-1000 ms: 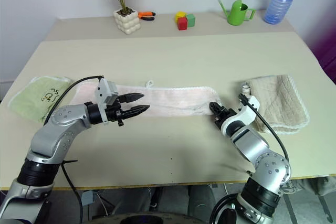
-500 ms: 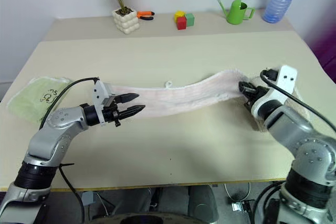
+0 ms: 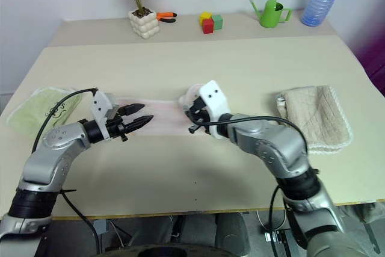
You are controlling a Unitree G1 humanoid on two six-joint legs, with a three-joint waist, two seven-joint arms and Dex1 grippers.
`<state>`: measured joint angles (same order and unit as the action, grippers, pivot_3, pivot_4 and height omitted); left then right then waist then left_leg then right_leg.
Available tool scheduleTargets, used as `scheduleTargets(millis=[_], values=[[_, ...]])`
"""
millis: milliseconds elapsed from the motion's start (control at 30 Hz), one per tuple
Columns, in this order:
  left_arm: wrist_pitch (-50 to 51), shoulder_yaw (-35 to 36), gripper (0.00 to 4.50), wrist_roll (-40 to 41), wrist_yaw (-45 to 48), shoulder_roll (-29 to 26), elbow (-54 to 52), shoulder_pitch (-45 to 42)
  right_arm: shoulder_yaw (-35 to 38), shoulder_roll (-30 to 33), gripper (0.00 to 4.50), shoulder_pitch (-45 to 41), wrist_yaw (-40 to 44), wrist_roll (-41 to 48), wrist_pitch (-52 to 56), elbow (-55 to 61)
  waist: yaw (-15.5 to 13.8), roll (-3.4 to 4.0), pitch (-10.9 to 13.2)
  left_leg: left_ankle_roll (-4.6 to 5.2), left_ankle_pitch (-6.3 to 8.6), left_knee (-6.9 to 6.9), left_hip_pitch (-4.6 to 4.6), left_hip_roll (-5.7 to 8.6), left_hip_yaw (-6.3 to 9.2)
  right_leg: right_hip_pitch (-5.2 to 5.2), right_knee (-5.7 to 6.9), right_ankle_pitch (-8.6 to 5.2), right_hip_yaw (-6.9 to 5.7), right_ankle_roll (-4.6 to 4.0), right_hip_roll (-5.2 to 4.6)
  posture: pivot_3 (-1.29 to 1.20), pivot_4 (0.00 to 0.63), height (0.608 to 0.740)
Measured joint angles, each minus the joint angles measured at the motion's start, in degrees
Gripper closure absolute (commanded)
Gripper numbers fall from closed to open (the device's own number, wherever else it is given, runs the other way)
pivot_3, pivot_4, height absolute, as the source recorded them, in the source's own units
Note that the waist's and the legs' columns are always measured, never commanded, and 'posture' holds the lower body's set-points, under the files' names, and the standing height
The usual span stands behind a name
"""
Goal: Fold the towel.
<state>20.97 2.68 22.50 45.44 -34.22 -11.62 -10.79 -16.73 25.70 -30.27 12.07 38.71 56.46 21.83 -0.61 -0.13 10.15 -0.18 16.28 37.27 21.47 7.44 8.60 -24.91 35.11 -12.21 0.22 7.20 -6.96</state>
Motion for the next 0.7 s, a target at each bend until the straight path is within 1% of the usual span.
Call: scheduleTargets(millis=[33,100,233,267,367,400,433,467,533,600,633,700], values=[[0.03,0.20,2.18,0.01,-0.22,0.00,-0.49,0.42,-0.61,-0.60,4.19,-0.06,0.55,-0.74,-0.23,-0.69,-0.07,0.00,0.00,-0.05,-0.03,-0.01,0.01,0.00,0.01,-0.01,0.00,0.00,0.00,0.00,0.01,0.00,0.150,0.733],[0.16,0.96,2.18,0.06,-0.86,-0.08,-1.80,1.85,-1.16,-1.48,3.52,-0.05,2.15,-2.07,-0.27,-1.41,-0.06,0.00,0.00,-0.06,-0.03,-0.01,0.01,0.00,-0.03,-0.02,0.00,0.01,0.04,-0.01,0.01,0.00,0.150,0.733],[1.39,2.54,2.18,0.63,-2.06,-0.49,-3.69,4.51,0.09,-1.99,1.54,0.29,5.36,-2.33,-0.27,-0.42,-0.02,0.00,0.00,0.11,0.07,-0.04,0.00,-0.03,-0.05,-0.07,0.01,0.02,0.09,-0.03,0.07,0.00,0.150,0.733],[1.77,3.11,2.18,0.81,-2.25,-0.51,-4.19,5.03,0.98,-1.67,1.11,0.72,6.29,-2.14,-0.28,0.59,-0.02,0.00,0.00,0.11,0.07,-0.05,0.01,-0.05,-0.06,-0.08,0.01,0.02,0.10,-0.03,0.08,0.00,0.150,0.733],[3.42,5.35,2.18,2.07,-3.05,-0.60,-5.60,7.12,4.96,0.53,1.11,2.18,9.53,-0.86,-0.82,4.23,-0.10,-0.01,0.00,0.11,0.07,-0.06,0.00,-0.05,-0.10,-0.07,0.00,0.02,0.13,-0.03,0.08,0.00,0.150,0.733],[3.85,6.11,2.18,2.65,-3.38,-0.60,-6.05,7.95,7.05,0.79,1.37,2.54,10.25,-0.16,-1.08,4.75,-0.09,-0.01,0.00,0.11,0.07,-0.06,-0.01,-0.05,-0.14,-0.07,0.00,0.02,0.16,-0.03,0.08,0.00,0.150,0.733],[4.26,6.68,2.18,3.22,-3.62,-0.56,-6.32,8.44,8.78,0.73,1.78,2.69,10.41,0.33,-1.26,4.91,-0.09,-0.01,0.00,0.11,0.07,-0.06,-0.02,-0.06,-0.16,-0.07,0.00,0.02,0.17,-0.03,0.09,0.00,0.150,0.733],[5.03,7.52,2.18,4.00,-4.16,-0.33,-6.67,8.79,10.77,0.57,2.06,2.69,10.33,0.57,-1.52,4.73,-0.08,-0.01,0.00,0.11,0.07,-0.06,-0.02,-0.08,-0.18,-0.08,0.00,0.02,0.19,-0.03,0.11,0.00,0.150,0.733],[6.26,9.71,2.18,6.00,-5.61,1.09,-7.09,9.08,13.71,0.53,3.11,2.33,10.07,0.16,-2.40,3.06,-0.08,-0.01,0.00,0.11,0.07,-0.06,-0.06,-0.11,-0.24,-0.08,0.01,0.02,0.24,-0.04,0.13,0.00,0.150,0.733],[8.10,12.16,2.18,8.83,-7.62,2.91,-7.52,9.76,13.76,0.64,4.21,1.65,10.07,-2.31,-4.10,0.41,0.08,-0.01,0.00,0.11,0.07,-0.08,-0.08,-0.14,-0.34,-0.11,0.03,0.03,0.32,-0.04,0.16,0.00,0.150,0.733],[8.93,12.91,2.18,9.94,-8.45,3.32,-7.81,10.48,13.04,0.63,4.46,1.26,10.09,-4.04,-5.15,-1.10,0.18,-0.01,0.00,0.10,0.07,-0.10,-0.07,-0.15,-0.37,-0.16,0.05,0.03,0.35,-0.05,0.16,0.00,0.150,0.733],[10.32,14.22,2.18,11.60,-9.67,4.37,-8.62,12.94,7.93,0.87,4.46,-0.57,10.26,-10.67,-9.19,-5.95,0.66,-0.02,-0.01,0.02,0.03,-0.11,-0.08,-0.16,-0.53,-0.25,0.12,0.04,0.49,-0.06,0.18,0.00,0.150,0.733]])
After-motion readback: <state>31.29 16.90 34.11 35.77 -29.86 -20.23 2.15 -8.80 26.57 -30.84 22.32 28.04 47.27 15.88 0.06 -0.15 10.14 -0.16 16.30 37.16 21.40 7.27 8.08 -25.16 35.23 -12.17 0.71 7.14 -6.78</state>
